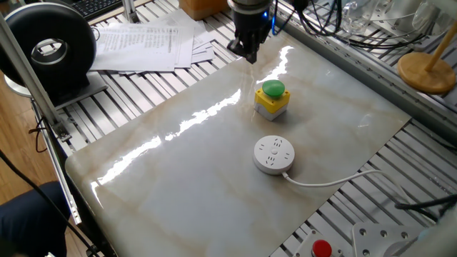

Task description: Turn on the power strip by pressing the button

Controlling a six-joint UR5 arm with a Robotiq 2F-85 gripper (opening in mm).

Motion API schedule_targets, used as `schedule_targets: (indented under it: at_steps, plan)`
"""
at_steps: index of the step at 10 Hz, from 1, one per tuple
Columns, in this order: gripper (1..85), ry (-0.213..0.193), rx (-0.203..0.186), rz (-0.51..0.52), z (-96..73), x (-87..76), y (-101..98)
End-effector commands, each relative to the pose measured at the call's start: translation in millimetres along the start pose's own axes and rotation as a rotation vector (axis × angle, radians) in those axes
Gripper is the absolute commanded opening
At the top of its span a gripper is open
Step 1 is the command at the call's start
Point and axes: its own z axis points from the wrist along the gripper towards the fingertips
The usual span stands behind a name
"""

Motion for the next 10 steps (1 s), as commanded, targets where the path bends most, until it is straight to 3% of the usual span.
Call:
schedule_targets:
  at_steps: [1, 9, 10]
  plan:
    - [1.0, -0.027, -0.011, 0.022, 5.6, 12.2, 10.7]
    - [1.0, -0.023, 0.007, -0.079, -4.5, 2.0, -6.4]
    - [1.0, 0.043, -0.046, -0.136, -4.9, 20.1, 6.3]
